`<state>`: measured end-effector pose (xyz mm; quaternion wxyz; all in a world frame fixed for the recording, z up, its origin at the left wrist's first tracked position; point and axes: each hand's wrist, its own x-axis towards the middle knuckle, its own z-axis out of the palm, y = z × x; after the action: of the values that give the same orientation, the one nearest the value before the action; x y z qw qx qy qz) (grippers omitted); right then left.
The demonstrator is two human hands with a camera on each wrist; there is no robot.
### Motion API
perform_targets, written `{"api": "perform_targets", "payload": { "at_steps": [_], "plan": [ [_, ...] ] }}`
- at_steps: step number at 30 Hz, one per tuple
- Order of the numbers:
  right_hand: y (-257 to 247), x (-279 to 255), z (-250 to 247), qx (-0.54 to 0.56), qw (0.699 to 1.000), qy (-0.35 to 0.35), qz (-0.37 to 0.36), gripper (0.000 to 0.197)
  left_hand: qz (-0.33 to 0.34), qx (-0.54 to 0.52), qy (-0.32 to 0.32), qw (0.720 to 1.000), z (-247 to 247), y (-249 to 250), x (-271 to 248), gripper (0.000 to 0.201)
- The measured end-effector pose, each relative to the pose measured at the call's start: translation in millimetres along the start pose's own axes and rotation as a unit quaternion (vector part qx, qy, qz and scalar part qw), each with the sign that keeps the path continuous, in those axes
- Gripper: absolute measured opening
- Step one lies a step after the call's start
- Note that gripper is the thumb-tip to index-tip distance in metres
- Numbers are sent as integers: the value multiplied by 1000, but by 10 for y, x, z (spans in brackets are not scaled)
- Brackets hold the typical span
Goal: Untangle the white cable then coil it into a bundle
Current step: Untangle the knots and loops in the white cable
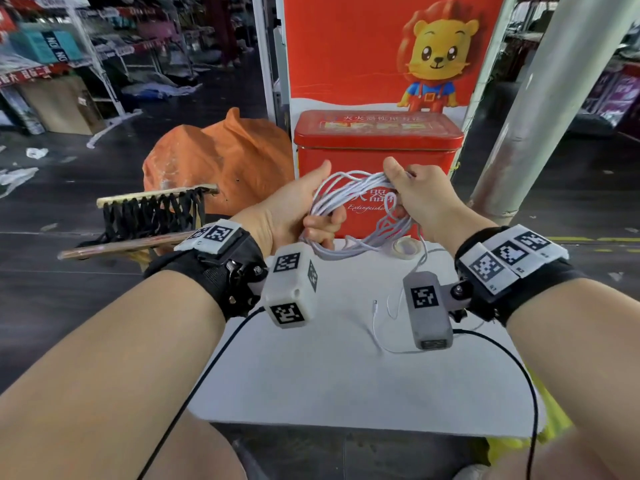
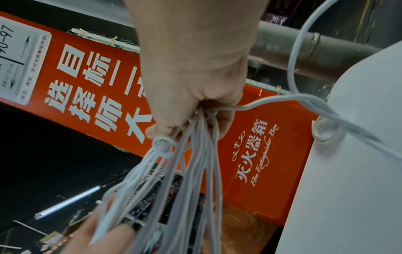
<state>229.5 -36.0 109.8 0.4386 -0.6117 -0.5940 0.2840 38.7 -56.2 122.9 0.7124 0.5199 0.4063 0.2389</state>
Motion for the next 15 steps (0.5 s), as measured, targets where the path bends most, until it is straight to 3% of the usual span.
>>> {"api": "perform_targets", "payload": {
  "at_steps": [3,5,9,12,15],
  "plan": [
    [68,17,3,-1,999,-33,-10,48,2,32,18,999,-16,-22,18,65],
    [146,39,8,10,998,-57,9,53,-3,-14,44,999,-28,-18,15,53],
    [217,41,57,83,982,-153,80,66,61,-45,109,991,-48,-21,38,44],
    [205,-3,17,88,971,-201,89,48,103,-56,150,982,-160,-6,34,43],
    [297,18,-108,40,981,-189,31,31,114,-52,181,975,-313,-6,-16,44]
  ]
}}
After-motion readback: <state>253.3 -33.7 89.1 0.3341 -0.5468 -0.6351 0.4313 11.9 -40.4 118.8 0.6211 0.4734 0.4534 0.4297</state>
